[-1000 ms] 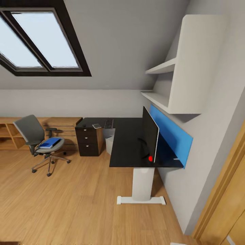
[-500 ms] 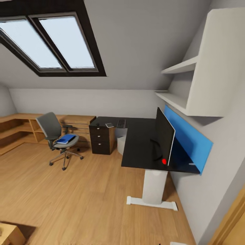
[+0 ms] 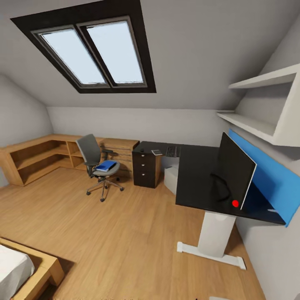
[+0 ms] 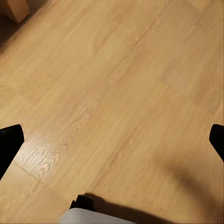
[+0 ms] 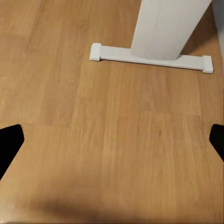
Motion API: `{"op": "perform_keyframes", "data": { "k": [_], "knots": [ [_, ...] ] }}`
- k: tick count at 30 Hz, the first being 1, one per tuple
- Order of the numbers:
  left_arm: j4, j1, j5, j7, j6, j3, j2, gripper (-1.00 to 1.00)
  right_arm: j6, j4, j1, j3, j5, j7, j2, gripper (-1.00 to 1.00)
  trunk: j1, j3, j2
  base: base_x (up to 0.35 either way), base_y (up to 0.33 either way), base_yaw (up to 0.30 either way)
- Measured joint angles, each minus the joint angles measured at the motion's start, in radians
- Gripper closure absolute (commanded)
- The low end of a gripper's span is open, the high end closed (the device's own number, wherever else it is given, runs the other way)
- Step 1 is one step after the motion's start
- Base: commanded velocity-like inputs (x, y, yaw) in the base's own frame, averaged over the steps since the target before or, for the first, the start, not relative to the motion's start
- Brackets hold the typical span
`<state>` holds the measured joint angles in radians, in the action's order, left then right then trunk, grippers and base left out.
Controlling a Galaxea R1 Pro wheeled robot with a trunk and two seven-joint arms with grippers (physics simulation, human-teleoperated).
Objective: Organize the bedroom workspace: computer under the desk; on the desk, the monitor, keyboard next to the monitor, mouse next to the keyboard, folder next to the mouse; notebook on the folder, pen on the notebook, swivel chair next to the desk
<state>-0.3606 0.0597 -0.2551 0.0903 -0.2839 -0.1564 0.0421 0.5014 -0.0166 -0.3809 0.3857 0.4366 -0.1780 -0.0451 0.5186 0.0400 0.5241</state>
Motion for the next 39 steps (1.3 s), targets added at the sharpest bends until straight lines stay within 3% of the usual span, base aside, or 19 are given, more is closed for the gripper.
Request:
{"op": "perform_keyframes", "data": {
  "k": [7,22,39],
  "knots": [
    [0.002,0.0,0.0,0.0,0.0,0.0,-0.002,-1.0,0.0,0.0,0.0,0.0,0.0,0.0,0.001,-1.0,0.0,0.006,0.0,0.108,0.292,0.209],
    [0.005,-0.001,0.0,0.0,-0.001,0.0,-0.002,-1.0,0.006,0.0,-0.001,0.002,-0.002,0.0,0.004,-1.0,0.0,0.007,0.0,0.27,0.227,0.019],
    [0.005,0.0,0.0,0.0,-0.002,0.002,-0.002,-1.0,0.008,0.0,0.0,0.002,0.0,0.001,0.004,-1.0,0.0,0.004,0.0,0.163,0.284,-0.223]
  ]
}}
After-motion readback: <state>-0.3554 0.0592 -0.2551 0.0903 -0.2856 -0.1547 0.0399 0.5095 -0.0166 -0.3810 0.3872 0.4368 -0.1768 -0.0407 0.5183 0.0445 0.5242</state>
